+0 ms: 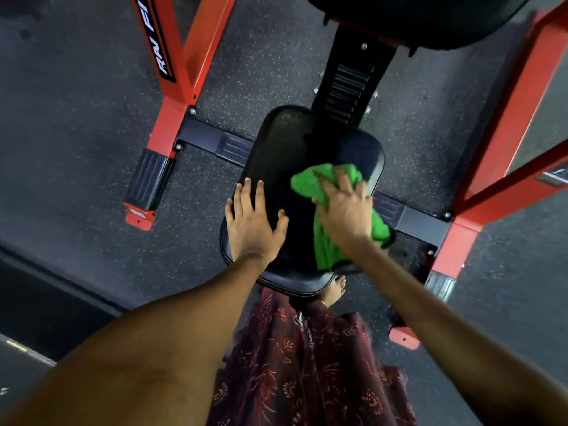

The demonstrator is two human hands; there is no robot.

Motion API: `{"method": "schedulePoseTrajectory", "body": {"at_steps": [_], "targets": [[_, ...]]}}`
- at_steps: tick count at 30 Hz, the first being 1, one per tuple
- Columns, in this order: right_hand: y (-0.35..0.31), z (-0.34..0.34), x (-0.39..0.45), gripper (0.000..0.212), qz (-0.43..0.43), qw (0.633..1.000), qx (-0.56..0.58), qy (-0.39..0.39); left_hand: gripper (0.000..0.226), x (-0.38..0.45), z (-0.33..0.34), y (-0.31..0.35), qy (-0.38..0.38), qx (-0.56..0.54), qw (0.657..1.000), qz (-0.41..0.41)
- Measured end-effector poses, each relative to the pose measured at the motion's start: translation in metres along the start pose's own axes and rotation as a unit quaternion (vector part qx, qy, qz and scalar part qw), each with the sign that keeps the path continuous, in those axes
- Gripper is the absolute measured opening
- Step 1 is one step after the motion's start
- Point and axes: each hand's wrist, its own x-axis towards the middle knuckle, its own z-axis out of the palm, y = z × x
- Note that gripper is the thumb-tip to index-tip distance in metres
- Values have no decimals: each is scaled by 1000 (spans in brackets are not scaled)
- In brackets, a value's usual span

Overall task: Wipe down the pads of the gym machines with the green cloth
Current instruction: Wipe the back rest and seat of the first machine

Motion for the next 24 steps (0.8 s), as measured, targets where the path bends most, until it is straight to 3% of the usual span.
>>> {"method": "schedulePoseTrajectory", "body": {"at_steps": [4, 10, 13, 19, 22, 24], "targets": [[-6, 6, -31, 52, -76, 997, 9, -11, 82, 0, 0, -1, -4, 4, 1000, 4], [29, -10, 88, 50, 46, 999, 18, 21, 79, 0, 0, 1, 2, 0, 1000, -2], [24, -11, 105, 50, 66, 997, 17, 23, 80, 0, 0, 0, 4, -1, 1000, -3], [4, 9, -6, 50, -32, 998, 27, 39, 79, 0, 0, 1, 5, 0, 1000, -4], [7, 23, -62, 55, -34, 995, 44, 78, 77, 0, 0, 1, 10, -6, 1000, -2], [26, 20, -55, 55, -26, 996, 40, 77, 76, 0, 0, 0, 12, -5, 1000, 0]]}}
